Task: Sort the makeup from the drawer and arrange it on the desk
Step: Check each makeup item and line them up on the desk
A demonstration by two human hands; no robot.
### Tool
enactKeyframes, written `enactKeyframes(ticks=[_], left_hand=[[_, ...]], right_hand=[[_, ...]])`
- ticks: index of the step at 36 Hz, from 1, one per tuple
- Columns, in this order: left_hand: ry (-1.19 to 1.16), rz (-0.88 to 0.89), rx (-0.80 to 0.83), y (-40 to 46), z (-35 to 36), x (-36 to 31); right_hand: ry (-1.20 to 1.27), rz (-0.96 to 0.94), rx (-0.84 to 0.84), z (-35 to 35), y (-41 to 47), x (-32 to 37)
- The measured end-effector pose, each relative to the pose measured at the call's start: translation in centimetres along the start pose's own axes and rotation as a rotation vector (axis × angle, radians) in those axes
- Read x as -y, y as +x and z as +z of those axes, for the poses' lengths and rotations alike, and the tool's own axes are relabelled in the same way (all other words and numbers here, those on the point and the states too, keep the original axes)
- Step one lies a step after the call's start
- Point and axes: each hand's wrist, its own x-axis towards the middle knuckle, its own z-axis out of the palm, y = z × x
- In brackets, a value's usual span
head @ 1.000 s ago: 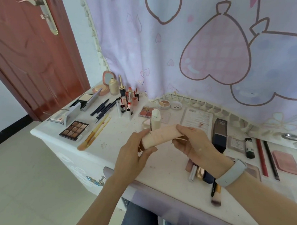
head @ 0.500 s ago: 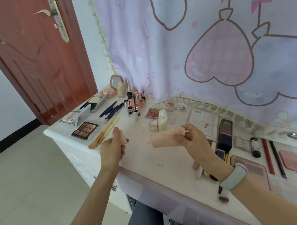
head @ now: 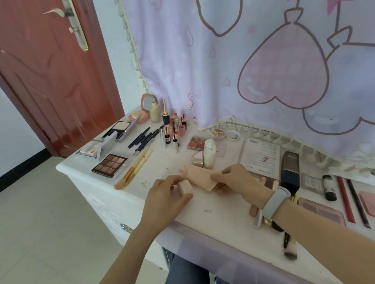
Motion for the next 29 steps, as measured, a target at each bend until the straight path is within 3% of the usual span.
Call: enactKeyframes(ticks=[9, 14, 17, 20, 29], left_hand=[[0.173, 0.069, -0.057, 0.0, 0.9, -0.3], [0.178, 0.083, -0.083, -0.1, 1.0, -0.3], [0.162, 0.071, -0.078, -0.2, 1.0, -0.4], [0.153, 0.085, -0.074, -0.3, 1.0, -0.5], [0.201, 0.086, -0.105, -0.5, 1.2, -0.6]], right_hand=[[-0.034, -0.022, -0.043, -0.4, 0.3, -0.3], [-0.548, -0.375, -0.136, -0.8, -1.2, -1.1], [-0.698, -0.566, -0.066, -0.5, -1.9, -1.6], [-0.764, -0.626, -0.009, -0.3, -1.9, -2.0], [-0.966, -0.697, -0.064, 0.1, -1.4, -2.6]])
